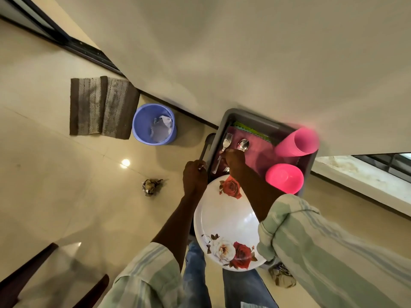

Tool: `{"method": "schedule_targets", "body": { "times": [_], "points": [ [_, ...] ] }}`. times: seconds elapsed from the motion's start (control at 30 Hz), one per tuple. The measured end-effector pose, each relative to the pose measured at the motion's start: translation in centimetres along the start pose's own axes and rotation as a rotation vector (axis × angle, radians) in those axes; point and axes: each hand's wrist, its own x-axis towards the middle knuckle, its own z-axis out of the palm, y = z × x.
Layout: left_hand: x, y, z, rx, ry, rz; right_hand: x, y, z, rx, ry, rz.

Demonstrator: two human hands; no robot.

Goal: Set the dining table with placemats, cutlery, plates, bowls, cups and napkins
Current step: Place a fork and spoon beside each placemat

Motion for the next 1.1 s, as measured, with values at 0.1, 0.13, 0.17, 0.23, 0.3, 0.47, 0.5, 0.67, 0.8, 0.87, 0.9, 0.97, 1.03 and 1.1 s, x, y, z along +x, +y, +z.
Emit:
{"method": "schedule_targets", "body": {
  "times": [0.1, 0.13, 0.17, 0.23, 0.3, 0.47, 0.5, 0.67, 0.8, 0.87, 0.9, 0.97, 1.03, 1.1],
  "points": [
    [-1.3, 1.3, -1.2, 0.000, 0.003, 0.005, -2.4, 0.4, -1.4, -0.022, -0.006, -0.069],
    [-1.7, 1.7, -1.5, -0.015, 0.002, 0.007, -3.2, 0.4, -1.6, -0.006, -0.001, -0.080],
    [-2.3, 2.4, -2.0, -0.041, -0.007, 0.007, -4.4, 0.5, -1.9, 0.024, 0.012, -0.100],
    [-3.7, 3.8, -2.8, -0.123, -0.057, 0.008, -7.2, 0.9, -2.5, 0.130, 0.061, -0.162],
    [-4.8, 4.9, -3.7, -0.253, -0.170, -0.006, -10.1, 1.4, -2.8, 0.216, 0.076, -0.236],
    [-7.2, 5.8, -6.6, -0.541, -0.620, -0.144, -16.8, 4.7, -2.9, 0.236, 0.117, -0.324],
    [-7.7, 5.6, -7.2, -0.533, -0.685, -0.132, -18.2, 5.5, -2.5, 0.243, 0.155, -0.306],
    [-10.8, 3.8, -9.9, -0.418, -0.982, -0.037, -25.4, 9.9, 1.2, 0.331, 0.349, -0.389],
    [-13.7, 1.6, -11.8, -0.275, -1.081, 0.042, -29.7, 13.8, 5.1, 0.439, 0.482, -0.426],
    [-15.7, 0.6, -12.6, -0.221, -1.116, 0.064, -32.1, 15.7, 6.8, 0.507, 0.552, -0.395],
    [-16.8, 0.1, -12.8, -0.201, -1.141, 0.068, -33.3, 16.8, 7.4, 0.547, 0.589, -0.383],
    [-18.9, -0.6, -13.1, -0.168, -1.192, 0.071, -35.6, 18.8, 8.3, 0.682, 0.661, -0.361],
    [-21.0, -1.4, -13.3, -0.107, -1.260, 0.076, -37.7, 21.7, 8.9, 0.887, 0.799, -0.323],
    [-23.0, -2.3, -13.0, -0.052, -1.343, 0.056, -39.6, 25.1, 9.4, 1.027, 0.954, -0.289]
  ]
}}
